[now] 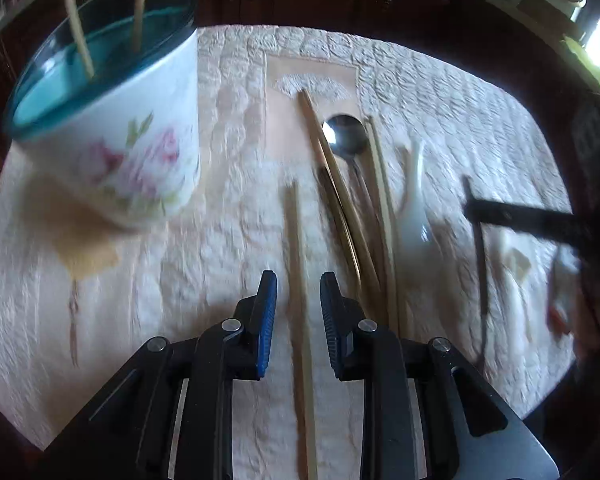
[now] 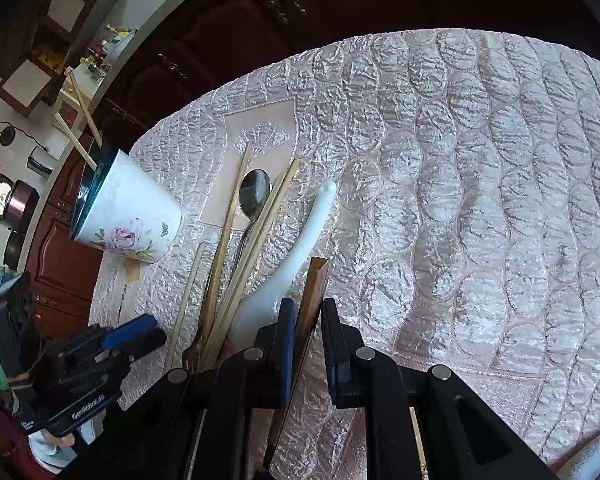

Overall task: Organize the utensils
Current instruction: 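Grasp the brown-handled fork with the right tool while the left tool grasps a chopstick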

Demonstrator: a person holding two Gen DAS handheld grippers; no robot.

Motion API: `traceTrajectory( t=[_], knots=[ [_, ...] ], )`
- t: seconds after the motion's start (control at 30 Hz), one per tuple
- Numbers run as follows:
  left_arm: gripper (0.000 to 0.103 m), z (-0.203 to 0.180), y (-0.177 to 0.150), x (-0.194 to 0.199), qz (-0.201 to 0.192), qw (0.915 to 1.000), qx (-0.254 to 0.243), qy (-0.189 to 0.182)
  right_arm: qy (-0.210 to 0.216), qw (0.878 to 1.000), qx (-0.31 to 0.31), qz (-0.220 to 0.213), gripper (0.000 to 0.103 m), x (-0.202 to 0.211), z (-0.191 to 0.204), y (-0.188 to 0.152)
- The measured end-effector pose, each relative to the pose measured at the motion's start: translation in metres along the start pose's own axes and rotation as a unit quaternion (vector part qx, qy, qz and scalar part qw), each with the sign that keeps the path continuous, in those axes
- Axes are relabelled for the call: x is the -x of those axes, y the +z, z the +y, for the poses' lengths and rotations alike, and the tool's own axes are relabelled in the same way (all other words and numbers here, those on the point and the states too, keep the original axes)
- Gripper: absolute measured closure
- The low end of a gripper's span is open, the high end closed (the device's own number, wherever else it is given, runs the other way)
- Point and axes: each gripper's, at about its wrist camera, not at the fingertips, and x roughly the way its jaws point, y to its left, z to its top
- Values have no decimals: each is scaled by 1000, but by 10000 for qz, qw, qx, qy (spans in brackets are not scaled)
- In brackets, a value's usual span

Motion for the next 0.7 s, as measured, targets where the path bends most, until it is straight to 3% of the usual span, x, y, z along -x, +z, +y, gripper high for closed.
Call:
traceTrajectory(
  t=[0.17, 0.3, 0.37, 0.4, 0.7],
  knots=[
    [82, -4, 24, -27, 60, 9997, 29, 226, 28, 10000, 15, -57, 91, 7, 0, 4],
    [82, -4, 29, -38, 166, 9997, 12, 200, 33, 9999, 50, -92, 91, 13, 2, 7],
    [99, -1, 29, -37, 173, 9998, 0, 91, 38, 9999, 78, -131, 91, 18, 4, 7],
    [99, 1, 29, -36, 164, 9999, 23, 36, 34, 9998, 93, -161, 91, 20, 6, 8],
    [99, 28, 10, 46, -394, 9982, 193, -412, 118, 9971, 481, -581, 94, 66, 43, 7]
  ],
)
